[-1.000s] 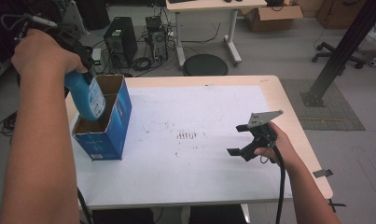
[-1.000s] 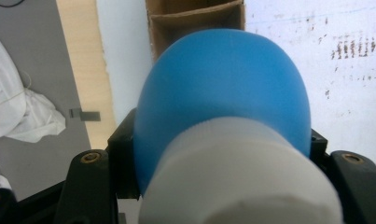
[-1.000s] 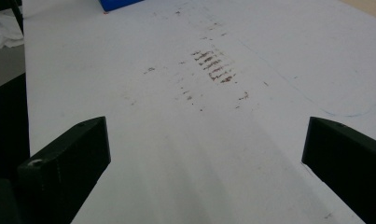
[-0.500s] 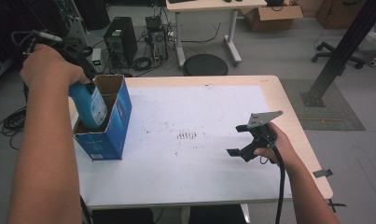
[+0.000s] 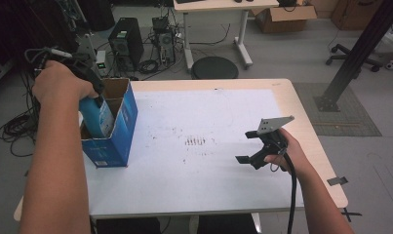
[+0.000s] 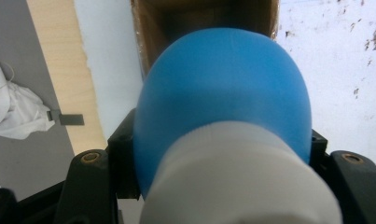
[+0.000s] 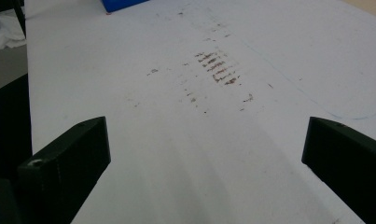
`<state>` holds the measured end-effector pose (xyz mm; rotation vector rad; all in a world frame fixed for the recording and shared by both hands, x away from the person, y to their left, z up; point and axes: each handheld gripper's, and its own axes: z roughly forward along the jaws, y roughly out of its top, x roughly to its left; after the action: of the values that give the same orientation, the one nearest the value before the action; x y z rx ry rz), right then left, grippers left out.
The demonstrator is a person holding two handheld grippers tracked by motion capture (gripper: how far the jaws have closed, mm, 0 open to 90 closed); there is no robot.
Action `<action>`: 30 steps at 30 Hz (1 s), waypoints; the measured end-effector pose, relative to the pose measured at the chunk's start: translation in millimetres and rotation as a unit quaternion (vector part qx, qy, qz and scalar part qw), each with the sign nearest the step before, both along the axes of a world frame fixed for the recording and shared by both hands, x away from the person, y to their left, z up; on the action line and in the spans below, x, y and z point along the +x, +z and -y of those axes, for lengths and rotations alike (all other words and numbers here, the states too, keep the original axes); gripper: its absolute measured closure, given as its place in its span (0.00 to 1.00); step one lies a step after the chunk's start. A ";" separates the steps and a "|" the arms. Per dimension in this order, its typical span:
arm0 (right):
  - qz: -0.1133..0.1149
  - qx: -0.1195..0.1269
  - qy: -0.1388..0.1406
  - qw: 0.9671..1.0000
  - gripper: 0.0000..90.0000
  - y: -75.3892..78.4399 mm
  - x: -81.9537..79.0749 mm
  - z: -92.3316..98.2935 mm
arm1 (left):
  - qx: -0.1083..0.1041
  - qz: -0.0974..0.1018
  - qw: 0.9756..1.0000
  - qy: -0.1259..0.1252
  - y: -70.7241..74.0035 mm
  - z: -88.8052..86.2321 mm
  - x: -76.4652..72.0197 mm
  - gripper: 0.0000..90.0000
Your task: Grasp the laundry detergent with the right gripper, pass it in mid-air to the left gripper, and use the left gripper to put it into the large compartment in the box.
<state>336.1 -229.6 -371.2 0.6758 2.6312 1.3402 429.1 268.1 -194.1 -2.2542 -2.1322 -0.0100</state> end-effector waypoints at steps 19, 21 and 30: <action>-0.002 0.001 0.000 1.000 0.01 -2.0 -2.6 0.4 | -0.007 -0.019 1.000 -0.006 -44.7 0.5 -0.1 0.42; -0.001 0.002 0.003 1.000 0.01 -1.5 -2.9 0.8 | -0.007 -0.019 1.000 -0.006 -48.5 0.5 -0.3 0.42; 0.000 0.004 0.004 1.000 0.01 -1.7 -5.0 0.1 | -0.002 -0.027 1.000 -0.007 -67.7 1.4 -1.2 0.42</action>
<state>331.1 -229.7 -372.9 0.6658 2.6334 1.3526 427.9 266.7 -261.8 -2.2446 -2.0914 0.0525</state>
